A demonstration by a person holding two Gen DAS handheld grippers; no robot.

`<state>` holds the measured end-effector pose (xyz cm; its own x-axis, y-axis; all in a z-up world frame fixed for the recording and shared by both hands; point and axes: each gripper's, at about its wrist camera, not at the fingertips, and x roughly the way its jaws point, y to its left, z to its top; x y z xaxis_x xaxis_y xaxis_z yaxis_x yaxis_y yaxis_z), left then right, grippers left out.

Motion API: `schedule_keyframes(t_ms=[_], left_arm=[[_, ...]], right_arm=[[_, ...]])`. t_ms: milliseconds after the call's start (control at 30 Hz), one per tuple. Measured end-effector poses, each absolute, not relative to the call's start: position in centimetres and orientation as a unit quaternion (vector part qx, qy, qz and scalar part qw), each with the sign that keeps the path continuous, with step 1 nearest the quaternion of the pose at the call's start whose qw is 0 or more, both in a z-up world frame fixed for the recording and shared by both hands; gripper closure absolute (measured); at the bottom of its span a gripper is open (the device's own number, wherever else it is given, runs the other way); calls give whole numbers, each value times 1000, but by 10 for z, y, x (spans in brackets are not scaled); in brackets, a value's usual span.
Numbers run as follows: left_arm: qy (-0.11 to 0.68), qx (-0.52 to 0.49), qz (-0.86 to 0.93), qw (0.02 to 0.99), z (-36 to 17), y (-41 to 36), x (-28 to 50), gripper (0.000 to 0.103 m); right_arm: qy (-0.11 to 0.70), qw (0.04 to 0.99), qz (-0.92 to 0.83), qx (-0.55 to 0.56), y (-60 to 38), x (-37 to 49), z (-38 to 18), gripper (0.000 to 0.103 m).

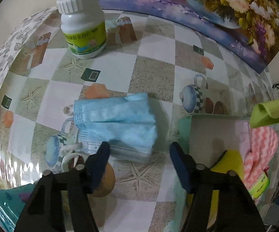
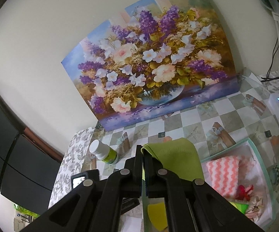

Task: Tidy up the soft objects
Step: 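Close the left tool on the blue face masks, then carry the masks and green cloth into the tray and open both tools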

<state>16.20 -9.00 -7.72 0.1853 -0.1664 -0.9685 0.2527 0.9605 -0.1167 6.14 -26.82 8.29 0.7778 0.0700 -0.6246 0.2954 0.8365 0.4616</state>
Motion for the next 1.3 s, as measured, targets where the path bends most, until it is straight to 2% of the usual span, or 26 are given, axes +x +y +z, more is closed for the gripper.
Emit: schedule_keyframes(t_ms=[67, 100, 200, 300, 400, 967, 1300], left_arm=[[619, 45, -128, 774, -78, -91, 162, 50], [615, 50, -124, 777, -78, -90, 161, 58], [612, 33, -126, 780, -76, -85, 163, 65], [604, 28, -129, 786, -69, -82, 164, 80], [596, 22, -133, 792, -60, -79, 165, 85], [554, -64, -167, 813, -4, -50, 174, 88], [499, -67, -231, 833, 63, -65, 145, 88]], right_arm=[[327, 901, -62, 279, -268, 61, 83, 102], [327, 901, -62, 279, -268, 61, 83, 102], [328, 900, -62, 280, -269, 61, 82, 102], [328, 900, -63, 281, -269, 60, 83, 102], [325, 901, -64, 281, -269, 59, 85, 102], [295, 907, -74, 291, -281, 40, 104, 102], [274, 913, -96, 285, -290, 20, 125, 102]])
